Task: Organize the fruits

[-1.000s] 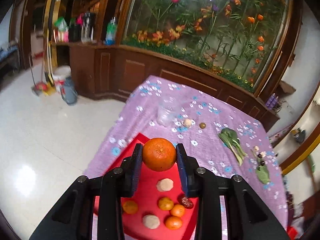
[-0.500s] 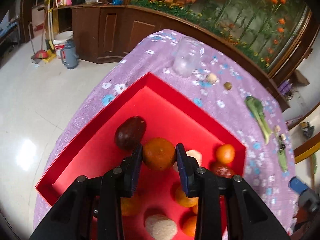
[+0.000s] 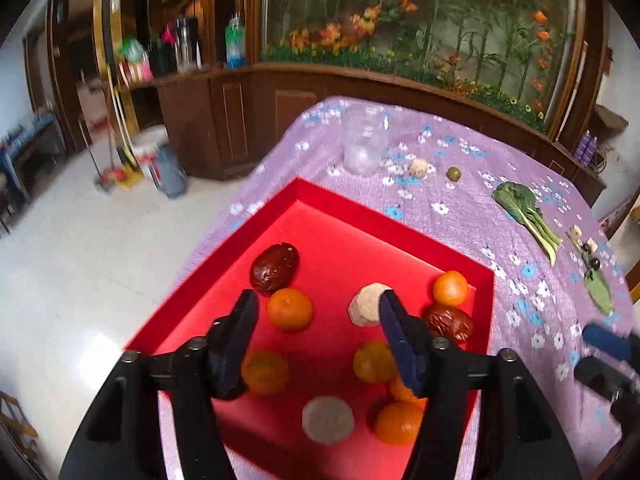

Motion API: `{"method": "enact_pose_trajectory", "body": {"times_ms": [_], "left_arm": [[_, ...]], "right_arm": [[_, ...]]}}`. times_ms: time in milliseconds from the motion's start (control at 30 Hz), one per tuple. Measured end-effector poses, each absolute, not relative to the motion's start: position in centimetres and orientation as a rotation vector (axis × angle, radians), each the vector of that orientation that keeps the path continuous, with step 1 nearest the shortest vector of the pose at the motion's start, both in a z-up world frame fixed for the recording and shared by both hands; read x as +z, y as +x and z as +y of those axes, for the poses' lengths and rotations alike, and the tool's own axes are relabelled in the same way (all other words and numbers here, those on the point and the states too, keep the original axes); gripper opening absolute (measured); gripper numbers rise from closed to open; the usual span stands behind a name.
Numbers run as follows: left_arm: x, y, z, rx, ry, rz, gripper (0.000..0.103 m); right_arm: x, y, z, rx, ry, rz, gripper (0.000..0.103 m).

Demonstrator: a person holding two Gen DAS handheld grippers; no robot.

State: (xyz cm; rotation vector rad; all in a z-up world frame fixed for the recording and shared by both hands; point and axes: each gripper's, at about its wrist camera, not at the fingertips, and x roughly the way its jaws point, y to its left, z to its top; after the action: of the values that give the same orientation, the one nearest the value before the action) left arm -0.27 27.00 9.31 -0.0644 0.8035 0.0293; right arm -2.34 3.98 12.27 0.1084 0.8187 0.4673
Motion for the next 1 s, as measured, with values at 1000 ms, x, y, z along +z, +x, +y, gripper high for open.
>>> {"method": "enact_pose_trajectory", "body": {"times_ms": [1000], "left_arm": [[10.9,-12.7,23.1,0.199,-0.011,0.686,0.095]], "right_arm": [[12.0,-10.8,2.9,0.418,0.023,0.731,0.078]]}}
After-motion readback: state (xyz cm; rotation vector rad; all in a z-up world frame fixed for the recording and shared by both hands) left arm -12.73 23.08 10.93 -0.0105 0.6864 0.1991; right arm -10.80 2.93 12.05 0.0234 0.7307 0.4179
